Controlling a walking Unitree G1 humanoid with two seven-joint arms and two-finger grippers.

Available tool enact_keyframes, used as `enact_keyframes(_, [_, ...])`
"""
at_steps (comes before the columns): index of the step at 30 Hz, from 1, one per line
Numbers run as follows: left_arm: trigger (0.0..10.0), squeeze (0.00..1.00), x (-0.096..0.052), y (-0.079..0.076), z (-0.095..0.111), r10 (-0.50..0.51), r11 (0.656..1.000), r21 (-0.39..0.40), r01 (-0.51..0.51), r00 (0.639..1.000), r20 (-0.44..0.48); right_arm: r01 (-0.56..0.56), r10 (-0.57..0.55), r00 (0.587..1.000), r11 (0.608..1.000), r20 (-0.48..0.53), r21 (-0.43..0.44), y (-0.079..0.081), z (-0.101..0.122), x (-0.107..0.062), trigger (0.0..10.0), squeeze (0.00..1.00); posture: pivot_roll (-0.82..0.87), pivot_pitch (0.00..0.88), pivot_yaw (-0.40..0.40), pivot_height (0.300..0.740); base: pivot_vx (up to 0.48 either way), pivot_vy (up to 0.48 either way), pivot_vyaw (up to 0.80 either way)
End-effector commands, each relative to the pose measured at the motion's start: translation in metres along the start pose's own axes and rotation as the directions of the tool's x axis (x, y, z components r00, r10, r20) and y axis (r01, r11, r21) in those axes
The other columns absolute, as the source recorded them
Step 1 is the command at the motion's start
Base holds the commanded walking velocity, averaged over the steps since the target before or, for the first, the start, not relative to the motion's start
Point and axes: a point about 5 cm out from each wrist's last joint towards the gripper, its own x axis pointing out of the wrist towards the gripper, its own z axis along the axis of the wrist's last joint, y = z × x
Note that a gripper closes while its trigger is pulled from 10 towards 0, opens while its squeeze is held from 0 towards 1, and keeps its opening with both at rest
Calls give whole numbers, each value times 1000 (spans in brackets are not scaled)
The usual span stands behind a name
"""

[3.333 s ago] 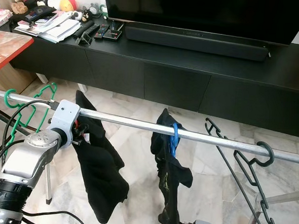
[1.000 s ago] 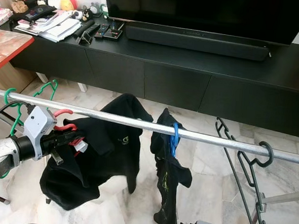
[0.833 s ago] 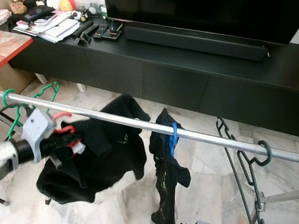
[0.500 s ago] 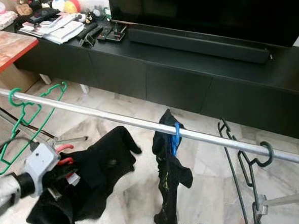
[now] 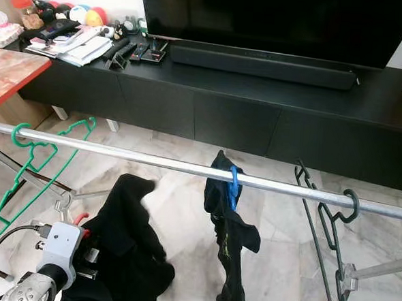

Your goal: Hang hanger

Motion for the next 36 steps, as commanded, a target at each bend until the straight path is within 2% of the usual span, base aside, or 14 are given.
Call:
enact_keyframes(1, [10000,0,1,6,2,35,999,1,-35,999,18,1,0,1000,1000,-27,9,1,-9,-2,10000,0,7,112,63,740,0,0,0])
enact_keyframes(5, [10000,0,2,4,2,48,999,0,-48,998,28,2,-1,999,1000,-33,24,1,-10,-2,10000,0,5,104,66,740,0,0,-200])
enact_keyframes(10, [10000,0,5,0,1,69,998,-5,-69,997,44,-2,3,999,1000,-43,22,2,-11,-2,10000,0,3,105,66,740,0,480,-795])
enact_keyframes(20, [10000,0,5,4,4,99,995,-22,-98,993,58,-13,13,999,1000,-44,15,2,-11,-2,10000,0,11,130,64,740,0,419,-784])
enact_keyframes(36, [10000,0,5,-1,6,85,996,-24,-83,993,86,-16,17,1000,1000,-26,17,3,-7,-1,10000,0,20,166,63,740,0,0,0])
